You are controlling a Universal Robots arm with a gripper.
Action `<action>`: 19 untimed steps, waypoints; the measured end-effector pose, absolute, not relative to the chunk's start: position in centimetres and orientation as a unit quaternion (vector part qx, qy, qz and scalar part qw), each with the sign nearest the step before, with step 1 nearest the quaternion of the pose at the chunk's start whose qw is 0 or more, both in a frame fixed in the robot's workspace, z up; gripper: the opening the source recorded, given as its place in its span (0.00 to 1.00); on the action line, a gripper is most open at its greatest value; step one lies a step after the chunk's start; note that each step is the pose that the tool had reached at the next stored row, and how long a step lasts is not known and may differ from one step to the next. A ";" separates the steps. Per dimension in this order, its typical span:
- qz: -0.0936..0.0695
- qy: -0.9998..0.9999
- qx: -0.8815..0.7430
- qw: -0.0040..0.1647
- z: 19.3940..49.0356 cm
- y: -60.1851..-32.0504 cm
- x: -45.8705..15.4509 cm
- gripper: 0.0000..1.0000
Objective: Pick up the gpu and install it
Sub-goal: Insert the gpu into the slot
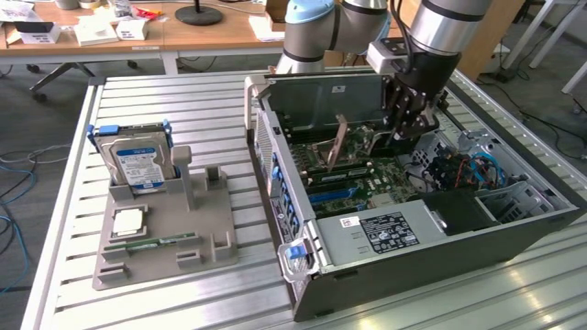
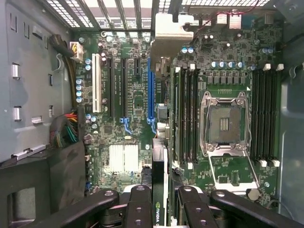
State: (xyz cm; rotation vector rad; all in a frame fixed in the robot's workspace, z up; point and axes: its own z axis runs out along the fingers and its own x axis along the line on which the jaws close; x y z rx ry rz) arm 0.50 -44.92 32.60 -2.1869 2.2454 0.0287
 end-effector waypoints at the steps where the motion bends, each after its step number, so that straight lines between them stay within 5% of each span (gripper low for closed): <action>1: 0.009 0.716 -0.698 0.004 32.5 -44.9 0.5 0.26; 19: 0.009 0.716 -0.698 0.003 31.5 -44.9 0.4 0.26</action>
